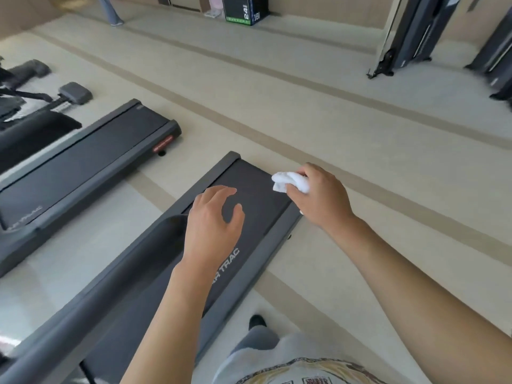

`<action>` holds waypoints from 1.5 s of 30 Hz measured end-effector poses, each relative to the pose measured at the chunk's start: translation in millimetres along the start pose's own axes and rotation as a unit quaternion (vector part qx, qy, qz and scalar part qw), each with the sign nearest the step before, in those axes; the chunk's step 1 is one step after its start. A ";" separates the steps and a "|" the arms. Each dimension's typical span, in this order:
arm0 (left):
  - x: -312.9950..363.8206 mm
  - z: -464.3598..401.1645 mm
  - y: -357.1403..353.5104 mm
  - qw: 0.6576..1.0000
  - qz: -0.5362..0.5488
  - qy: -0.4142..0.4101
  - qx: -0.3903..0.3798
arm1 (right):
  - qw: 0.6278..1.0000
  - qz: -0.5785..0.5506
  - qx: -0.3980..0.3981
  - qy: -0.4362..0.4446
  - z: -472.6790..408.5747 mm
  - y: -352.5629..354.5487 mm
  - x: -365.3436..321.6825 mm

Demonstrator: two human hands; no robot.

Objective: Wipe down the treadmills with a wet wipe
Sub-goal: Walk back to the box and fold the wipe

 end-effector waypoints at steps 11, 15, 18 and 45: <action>73.5 -169.2 -71.0 0.997 0.023 -0.074 -0.024 | 0.996 0.013 0.075 -0.047 -111.5 70.6 76.2; 86.6 -253.2 -88.2 0.996 0.035 -0.081 -0.029 | 0.994 0.022 0.094 -0.056 -187.4 87.3 88.0; 95.7 -319.4 -97.4 0.995 0.047 -0.085 -0.036 | 0.991 0.029 0.112 -0.075 -247.1 100.1 97.1; 272.6 -749.4 -282.4 0.994 0.074 -0.066 -0.036 | 0.991 -0.021 0.092 -0.096 -694.0 218.8 312.3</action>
Point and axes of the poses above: each hand's wrist, its own z-axis away from the middle knuckle, its own y-axis out of the back of the hand, x = y × z, the point moved 10 cm from there along -z, towards the middle knuckle, and after that the axes turned 14 degrees about -z, right-handed, at the moved point
